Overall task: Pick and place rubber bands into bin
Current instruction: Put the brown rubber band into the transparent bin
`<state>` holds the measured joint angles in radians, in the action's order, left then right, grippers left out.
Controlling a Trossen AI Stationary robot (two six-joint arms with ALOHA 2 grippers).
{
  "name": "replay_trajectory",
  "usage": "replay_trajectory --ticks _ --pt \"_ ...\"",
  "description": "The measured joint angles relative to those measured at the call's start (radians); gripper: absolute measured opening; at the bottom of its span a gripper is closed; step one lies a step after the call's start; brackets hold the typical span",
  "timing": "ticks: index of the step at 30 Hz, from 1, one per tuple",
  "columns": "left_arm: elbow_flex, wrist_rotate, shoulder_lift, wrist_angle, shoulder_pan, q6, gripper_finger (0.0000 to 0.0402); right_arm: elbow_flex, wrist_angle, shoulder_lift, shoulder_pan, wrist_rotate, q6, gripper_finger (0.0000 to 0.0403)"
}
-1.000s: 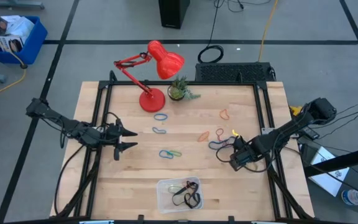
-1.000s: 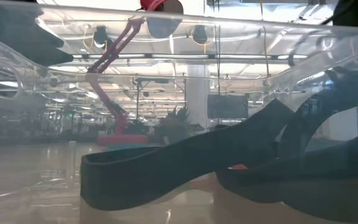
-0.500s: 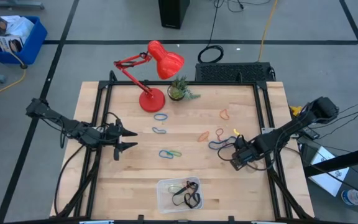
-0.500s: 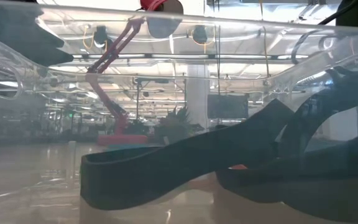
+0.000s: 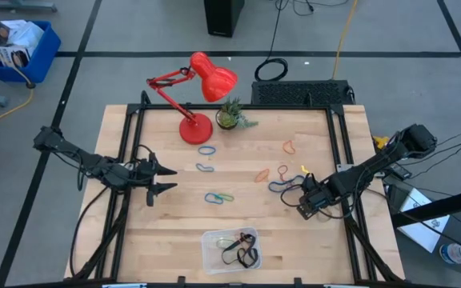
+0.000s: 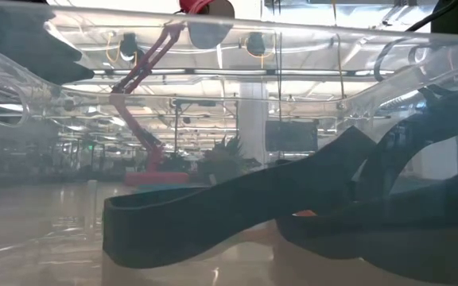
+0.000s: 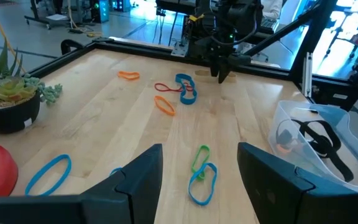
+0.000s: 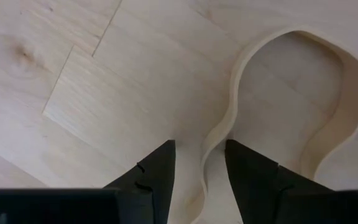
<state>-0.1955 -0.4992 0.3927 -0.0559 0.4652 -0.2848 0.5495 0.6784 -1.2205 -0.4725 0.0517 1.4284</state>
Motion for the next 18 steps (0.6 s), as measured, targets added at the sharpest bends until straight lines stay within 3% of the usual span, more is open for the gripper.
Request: replay_trajectory --ticks 9,18 --pt "0.0 0.0 0.0 0.0 0.0 0.002 0.0214 0.0 0.009 0.0 0.0 -0.002 0.0 0.0112" --pt "0.0 0.0 0.0 0.0 0.0 0.002 0.0214 0.0 0.033 0.0 0.0 -0.004 0.0 0.0049"
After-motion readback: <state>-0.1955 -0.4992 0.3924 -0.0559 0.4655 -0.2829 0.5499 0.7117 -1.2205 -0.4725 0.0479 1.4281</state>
